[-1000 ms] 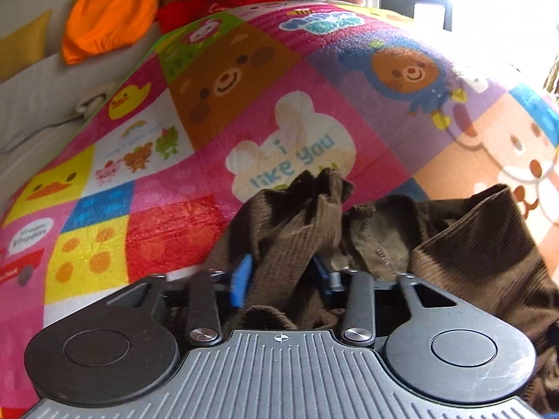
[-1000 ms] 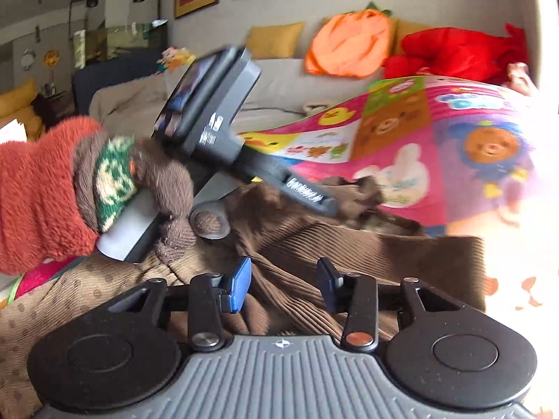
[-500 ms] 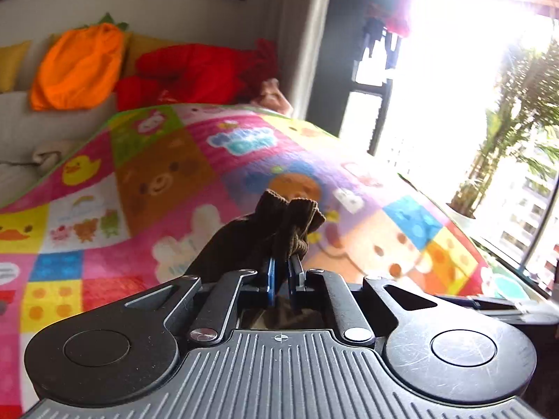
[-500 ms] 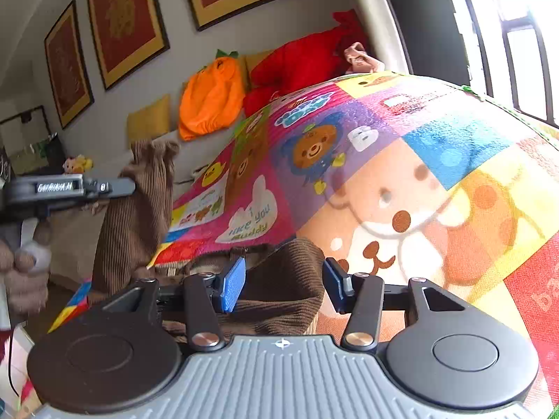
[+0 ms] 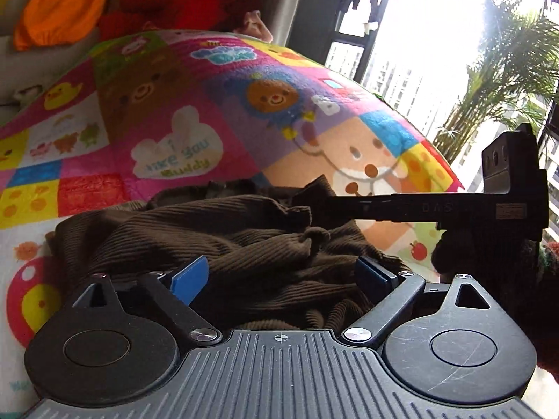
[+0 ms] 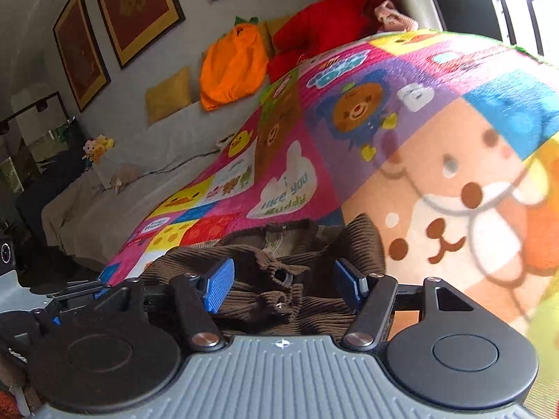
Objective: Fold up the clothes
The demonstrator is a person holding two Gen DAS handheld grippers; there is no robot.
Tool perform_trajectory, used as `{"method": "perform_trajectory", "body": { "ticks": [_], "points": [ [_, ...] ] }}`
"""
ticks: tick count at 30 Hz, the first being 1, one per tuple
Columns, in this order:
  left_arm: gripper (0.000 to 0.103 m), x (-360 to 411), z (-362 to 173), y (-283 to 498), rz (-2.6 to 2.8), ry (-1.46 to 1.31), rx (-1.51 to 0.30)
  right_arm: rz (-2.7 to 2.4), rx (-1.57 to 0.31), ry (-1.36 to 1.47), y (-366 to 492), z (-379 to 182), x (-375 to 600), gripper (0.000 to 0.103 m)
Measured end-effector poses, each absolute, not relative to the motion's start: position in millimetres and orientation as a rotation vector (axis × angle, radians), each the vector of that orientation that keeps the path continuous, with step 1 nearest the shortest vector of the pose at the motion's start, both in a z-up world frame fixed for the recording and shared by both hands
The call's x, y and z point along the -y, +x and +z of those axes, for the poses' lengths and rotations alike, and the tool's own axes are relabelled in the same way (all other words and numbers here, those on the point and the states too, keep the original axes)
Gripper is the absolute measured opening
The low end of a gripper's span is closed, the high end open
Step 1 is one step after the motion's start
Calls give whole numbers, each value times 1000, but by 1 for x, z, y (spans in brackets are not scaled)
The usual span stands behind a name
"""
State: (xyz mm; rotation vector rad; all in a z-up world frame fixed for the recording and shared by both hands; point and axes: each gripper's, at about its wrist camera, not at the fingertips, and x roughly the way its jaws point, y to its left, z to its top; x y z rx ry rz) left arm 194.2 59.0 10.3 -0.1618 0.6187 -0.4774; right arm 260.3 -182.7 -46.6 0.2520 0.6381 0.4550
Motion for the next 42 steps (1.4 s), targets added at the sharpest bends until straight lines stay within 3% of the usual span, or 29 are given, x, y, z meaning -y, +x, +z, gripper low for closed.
{"method": "perform_trajectory", "body": {
  "ticks": [4,6,7,8,10,14,19,25,28,35,42],
  "points": [
    [97,-95,17,191,-408,-269,-600,456,-747,266,290,-76,154,62],
    [98,-112,25,191,-384,-320,-572,472,-755,247,295,-82,142,40],
    [98,-119,28,192,-378,-342,-558,484,-738,224,293,-79,138,21],
    [99,-124,31,194,-376,-360,-548,488,-711,219,290,-74,139,14],
    [99,-131,34,201,-379,-392,-535,481,-648,218,283,-57,147,10],
    [100,-123,19,221,-424,-436,-581,431,-583,183,269,-33,172,10],
    [100,-103,-17,246,-428,-425,-713,333,-712,41,272,-69,177,12],
    [100,-105,-8,245,-424,-361,-723,337,-657,-31,269,-58,177,31],
    [101,-109,-1,253,-401,-377,-700,362,-601,-71,271,-42,171,46],
    [101,-120,-28,281,-315,-427,-780,341,-733,17,324,-85,180,47],
    [101,-130,-27,278,-334,-454,-772,342,-641,17,309,-70,191,47]
  ]
}}
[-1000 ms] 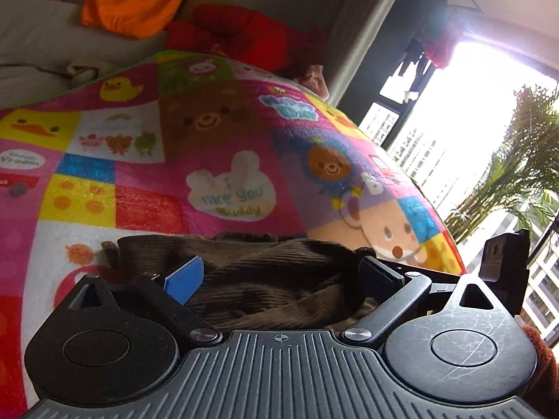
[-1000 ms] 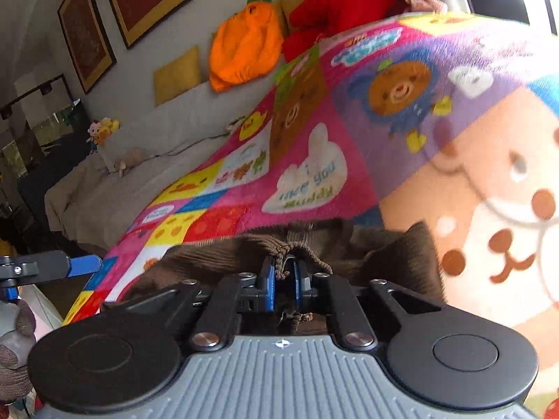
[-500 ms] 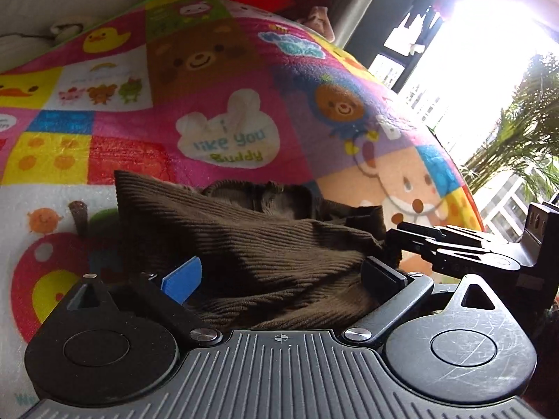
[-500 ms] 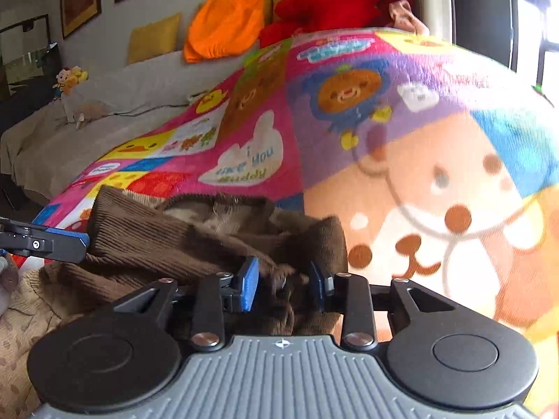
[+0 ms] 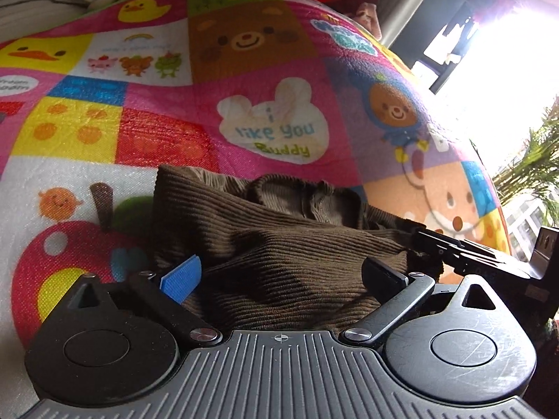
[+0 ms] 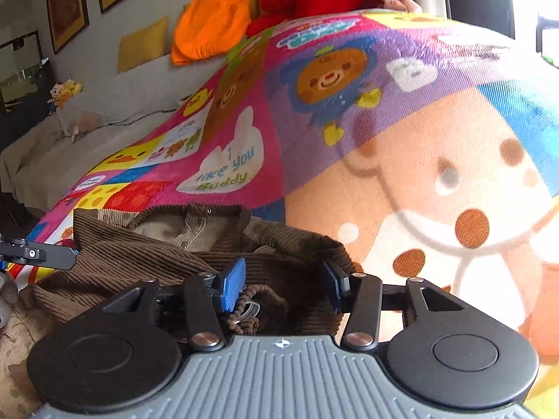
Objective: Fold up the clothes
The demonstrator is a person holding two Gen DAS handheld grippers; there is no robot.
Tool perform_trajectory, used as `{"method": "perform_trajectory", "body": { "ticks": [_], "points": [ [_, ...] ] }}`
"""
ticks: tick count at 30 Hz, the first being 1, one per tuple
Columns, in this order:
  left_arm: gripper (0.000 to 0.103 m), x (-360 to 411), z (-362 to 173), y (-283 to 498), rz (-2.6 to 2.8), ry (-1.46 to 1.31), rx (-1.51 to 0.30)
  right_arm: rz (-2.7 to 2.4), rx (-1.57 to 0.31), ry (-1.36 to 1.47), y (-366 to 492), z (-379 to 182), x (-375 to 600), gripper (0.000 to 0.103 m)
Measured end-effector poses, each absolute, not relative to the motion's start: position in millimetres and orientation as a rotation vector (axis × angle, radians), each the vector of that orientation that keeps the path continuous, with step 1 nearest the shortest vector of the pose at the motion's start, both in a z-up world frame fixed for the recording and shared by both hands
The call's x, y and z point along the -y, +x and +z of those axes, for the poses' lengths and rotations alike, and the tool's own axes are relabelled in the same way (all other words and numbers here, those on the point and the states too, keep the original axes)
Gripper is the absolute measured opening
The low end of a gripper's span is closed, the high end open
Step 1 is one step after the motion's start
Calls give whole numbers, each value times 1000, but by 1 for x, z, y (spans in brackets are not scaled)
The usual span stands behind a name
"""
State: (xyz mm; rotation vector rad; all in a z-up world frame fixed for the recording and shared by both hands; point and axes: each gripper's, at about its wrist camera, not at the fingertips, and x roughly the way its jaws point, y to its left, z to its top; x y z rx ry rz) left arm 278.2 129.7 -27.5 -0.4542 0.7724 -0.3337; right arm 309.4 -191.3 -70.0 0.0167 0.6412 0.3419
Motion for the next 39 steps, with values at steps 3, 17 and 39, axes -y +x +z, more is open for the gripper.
{"method": "perform_trajectory", "body": {
  "ticks": [3,17,39],
  "points": [
    [103,-132,-30,276,-345,-480,-755,304,-660,-11,312,-78,198,47],
    [98,-179,-22,313,-175,-569,-829,273,-712,73,343,-72,210,47],
    [15,-163,34,112,-372,-459,-657,524,-535,59,122,-3,226,4]
  ]
}}
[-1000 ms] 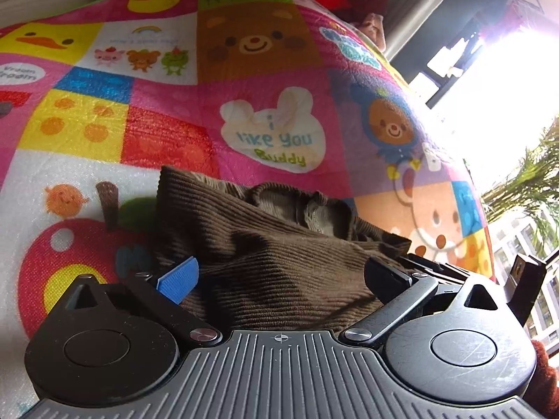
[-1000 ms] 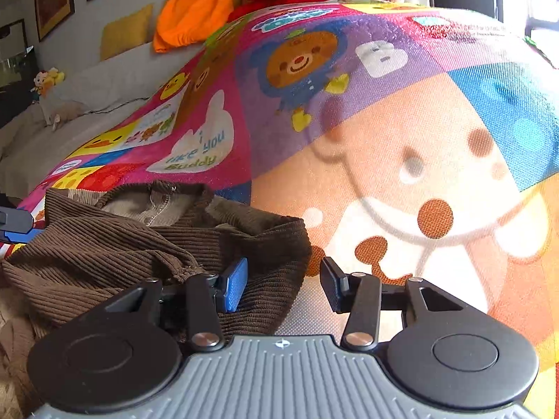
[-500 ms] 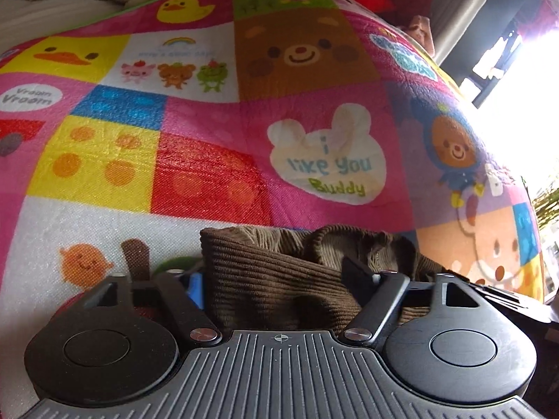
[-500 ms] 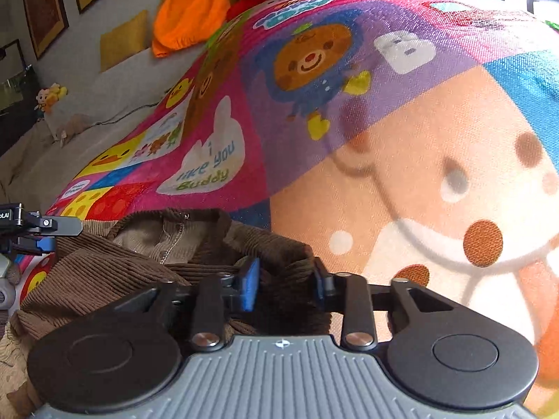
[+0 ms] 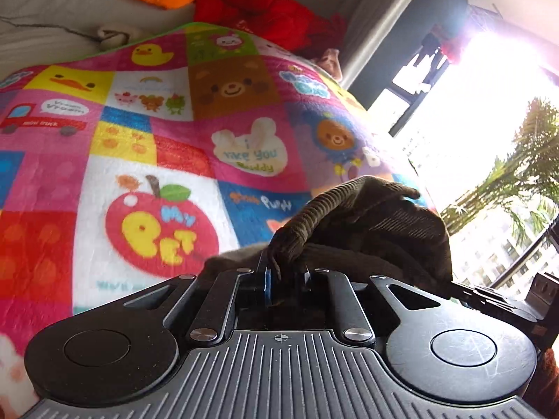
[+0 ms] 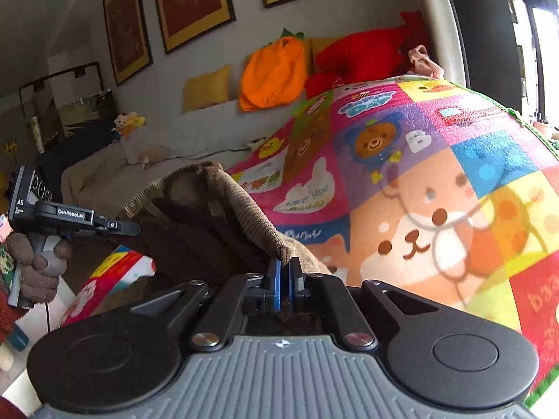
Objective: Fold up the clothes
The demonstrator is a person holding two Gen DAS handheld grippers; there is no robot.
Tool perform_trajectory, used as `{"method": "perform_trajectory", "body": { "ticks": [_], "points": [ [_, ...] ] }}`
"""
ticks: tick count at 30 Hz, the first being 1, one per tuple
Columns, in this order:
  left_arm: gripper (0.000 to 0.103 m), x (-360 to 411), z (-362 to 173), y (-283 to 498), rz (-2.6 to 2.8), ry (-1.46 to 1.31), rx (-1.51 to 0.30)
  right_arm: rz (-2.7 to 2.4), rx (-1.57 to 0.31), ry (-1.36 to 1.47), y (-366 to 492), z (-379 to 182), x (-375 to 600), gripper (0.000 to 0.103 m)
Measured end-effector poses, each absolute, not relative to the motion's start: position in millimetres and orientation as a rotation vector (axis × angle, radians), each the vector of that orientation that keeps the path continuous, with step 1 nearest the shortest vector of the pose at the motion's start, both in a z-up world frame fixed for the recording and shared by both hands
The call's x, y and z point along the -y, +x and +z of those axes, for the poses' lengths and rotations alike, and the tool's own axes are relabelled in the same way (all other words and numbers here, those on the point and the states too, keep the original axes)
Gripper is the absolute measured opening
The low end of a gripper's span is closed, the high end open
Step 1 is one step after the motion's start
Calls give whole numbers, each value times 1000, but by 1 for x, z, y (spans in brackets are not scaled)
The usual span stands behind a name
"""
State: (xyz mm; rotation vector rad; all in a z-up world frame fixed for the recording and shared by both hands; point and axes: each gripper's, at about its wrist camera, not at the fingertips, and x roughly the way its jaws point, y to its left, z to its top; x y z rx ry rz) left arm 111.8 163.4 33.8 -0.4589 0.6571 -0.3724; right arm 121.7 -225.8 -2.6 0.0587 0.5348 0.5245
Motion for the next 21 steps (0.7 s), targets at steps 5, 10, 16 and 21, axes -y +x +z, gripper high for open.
{"method": "perform_trajectory", "body": {
  "ticks": [5,10,16,21],
  "points": [
    [27,-160,1,46,-358,-314,-723,445,-642,-73,71,-53,232,4],
    [75,-191,-3,14,-379,-412,-701,390,-688,12,46,-70,268,8],
    [91,-193,-6,53,-393,-570,-674,442,-590,228,52,-48,287,61],
    [93,-157,-24,106,-394,-523,-715,463,-618,245,96,-63,251,62]
  ]
}}
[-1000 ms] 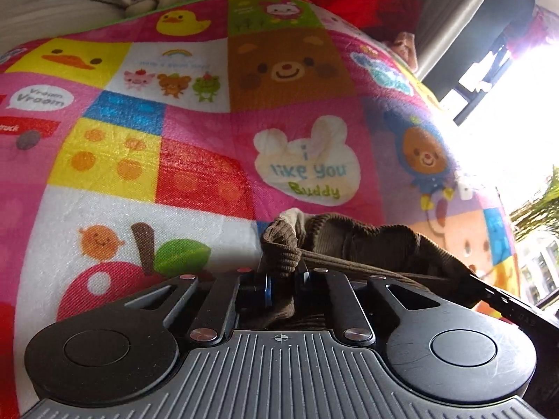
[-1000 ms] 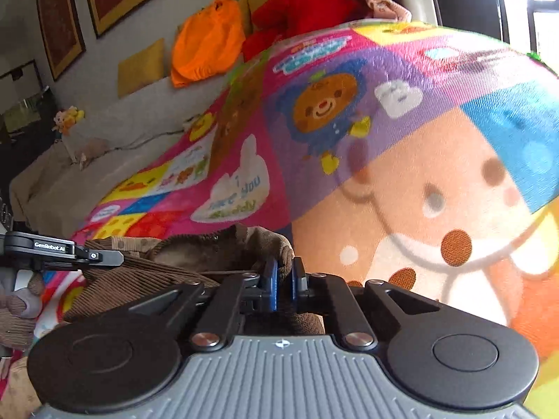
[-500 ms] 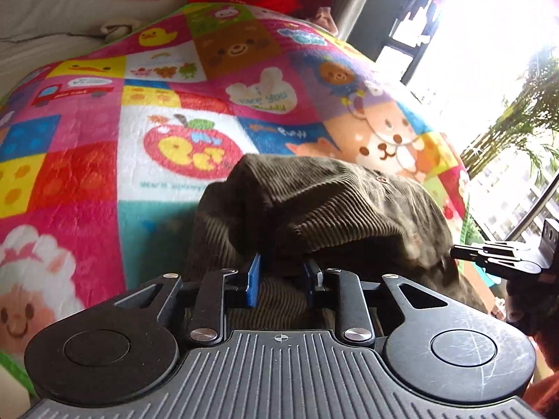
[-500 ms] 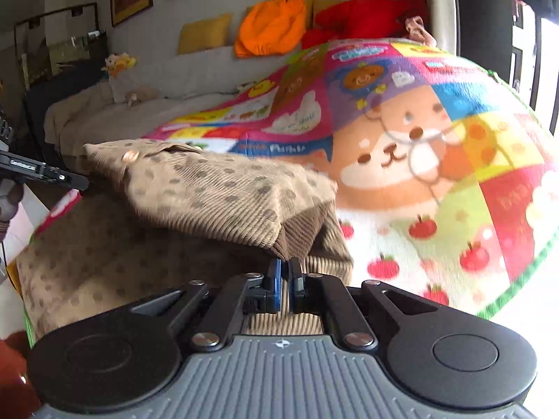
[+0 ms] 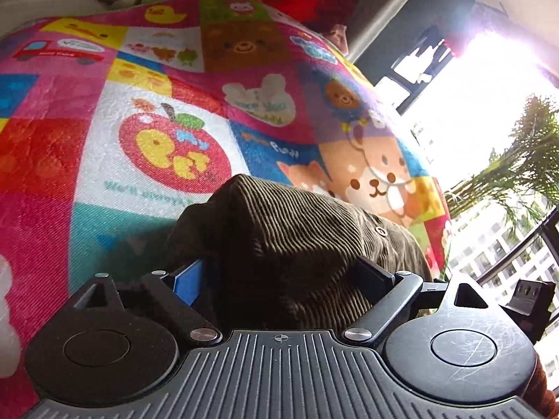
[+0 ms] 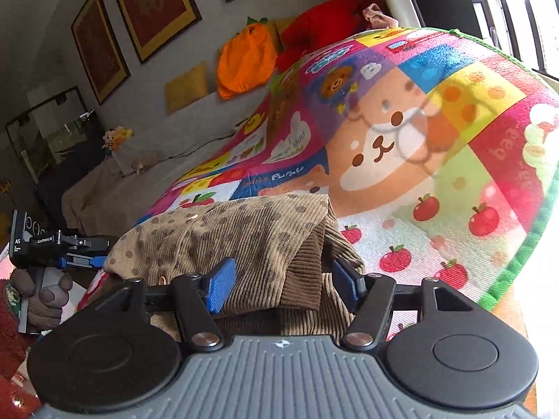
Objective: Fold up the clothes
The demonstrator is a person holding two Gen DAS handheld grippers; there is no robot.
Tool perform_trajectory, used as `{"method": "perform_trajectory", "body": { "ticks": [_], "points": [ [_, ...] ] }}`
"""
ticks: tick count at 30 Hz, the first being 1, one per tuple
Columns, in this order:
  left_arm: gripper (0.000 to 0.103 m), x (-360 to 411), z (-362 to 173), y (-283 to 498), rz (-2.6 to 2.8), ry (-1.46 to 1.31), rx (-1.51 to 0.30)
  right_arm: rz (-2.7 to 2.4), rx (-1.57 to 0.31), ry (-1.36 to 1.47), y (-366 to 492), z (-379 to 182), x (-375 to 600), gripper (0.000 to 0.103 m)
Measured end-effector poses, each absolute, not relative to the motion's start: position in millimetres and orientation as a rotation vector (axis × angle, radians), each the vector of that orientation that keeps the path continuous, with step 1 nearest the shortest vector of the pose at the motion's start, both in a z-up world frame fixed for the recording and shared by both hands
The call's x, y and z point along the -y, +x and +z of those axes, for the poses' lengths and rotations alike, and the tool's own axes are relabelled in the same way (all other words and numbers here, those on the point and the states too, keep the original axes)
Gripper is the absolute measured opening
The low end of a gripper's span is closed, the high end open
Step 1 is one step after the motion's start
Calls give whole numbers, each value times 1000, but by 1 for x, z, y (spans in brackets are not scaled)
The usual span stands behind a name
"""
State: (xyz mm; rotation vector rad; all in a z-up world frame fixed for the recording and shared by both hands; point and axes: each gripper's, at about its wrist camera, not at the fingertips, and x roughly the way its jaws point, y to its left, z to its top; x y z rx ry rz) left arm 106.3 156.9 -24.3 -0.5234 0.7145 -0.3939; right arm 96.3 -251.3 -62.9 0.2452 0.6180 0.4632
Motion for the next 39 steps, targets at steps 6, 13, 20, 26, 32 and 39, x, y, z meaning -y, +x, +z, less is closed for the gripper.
{"method": "perform_trajectory", "body": {
  "ticks": [6,13,20,26,32,39],
  "points": [
    [63,-147,-32,135,-366,-501,-731,468,-684,244,143,-91,218,54],
    [18,-138,-24,172,-352,-492,-713,497,-677,237,184,-88,203,16],
    [15,-124,28,172,-365,-378,-628,479,-565,226,191,-42,217,10],
    [15,-125,33,75,-418,-295,-613,589,-554,226,116,-24,231,9],
    [20,-135,7,1,-432,-361,-668,632,-632,269,49,-48,239,9],
    [47,-152,6,-13,-360,-296,-696,478,-711,185,39,-78,245,35]
  ]
}}
